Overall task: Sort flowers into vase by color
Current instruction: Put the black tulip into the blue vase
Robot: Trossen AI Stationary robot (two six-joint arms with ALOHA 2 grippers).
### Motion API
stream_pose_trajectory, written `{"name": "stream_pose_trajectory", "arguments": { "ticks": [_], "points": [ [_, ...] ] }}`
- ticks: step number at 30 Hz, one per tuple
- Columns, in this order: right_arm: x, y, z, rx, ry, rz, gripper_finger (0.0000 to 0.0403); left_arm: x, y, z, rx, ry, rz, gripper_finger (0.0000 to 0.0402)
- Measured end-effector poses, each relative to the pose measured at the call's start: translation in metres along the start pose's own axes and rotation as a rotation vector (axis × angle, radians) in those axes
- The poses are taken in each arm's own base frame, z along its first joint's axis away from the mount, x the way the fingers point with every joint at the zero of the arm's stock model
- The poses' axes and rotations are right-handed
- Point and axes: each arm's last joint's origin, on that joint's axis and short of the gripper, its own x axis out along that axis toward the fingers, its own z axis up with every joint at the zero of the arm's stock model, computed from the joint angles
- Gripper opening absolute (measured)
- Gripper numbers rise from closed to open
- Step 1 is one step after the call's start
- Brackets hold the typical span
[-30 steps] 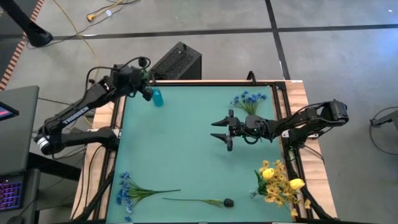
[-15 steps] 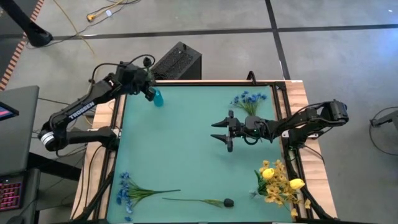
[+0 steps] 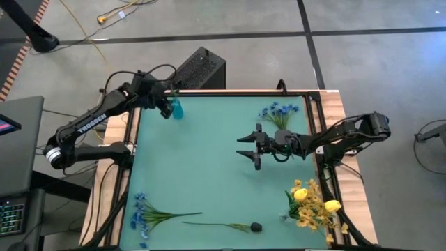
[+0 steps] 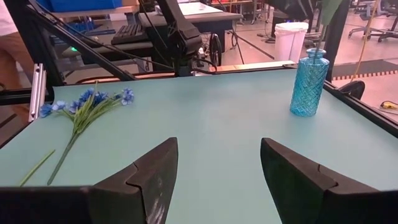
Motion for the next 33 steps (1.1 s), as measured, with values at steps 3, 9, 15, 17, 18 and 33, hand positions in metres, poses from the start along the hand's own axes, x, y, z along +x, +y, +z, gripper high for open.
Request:
{"name": "stream_pose_trajectory", "arguments": {
  "ticks": [3,9,15,17,18,33],
  "points": [
    [0.0,0.0,0.0,0.0,-0.001,0.0,0.0255,0.0,0.0,-0.002,0.0,0.017,-0.001,0.0166],
    [0.0,0.0,0.0,0.001,-0.001,0.0,0.0255,-0.006,-0.001,-0.009,0.008,0.076,-0.012,0.0165],
    [0.0,0.0,0.0,0.001,-0.003,0.0,0.0255,-0.019,-0.008,-0.02,0.002,0.132,-0.04,0.0165],
    [0.0,0.0,0.0,0.001,-0.003,0.0,0.0255,-0.023,-0.013,-0.021,-0.008,0.127,-0.054,0.0165],
    [0.0,0.0,0.0,0.001,-0.003,-0.001,0.0255,-0.025,-0.015,-0.022,-0.01,0.125,-0.065,0.0165],
    [0.0,0.002,0.001,0.001,-0.015,0.007,0.0255,-0.023,-0.087,-0.046,0.115,0.156,-0.398,0.0165]
  ]
}}
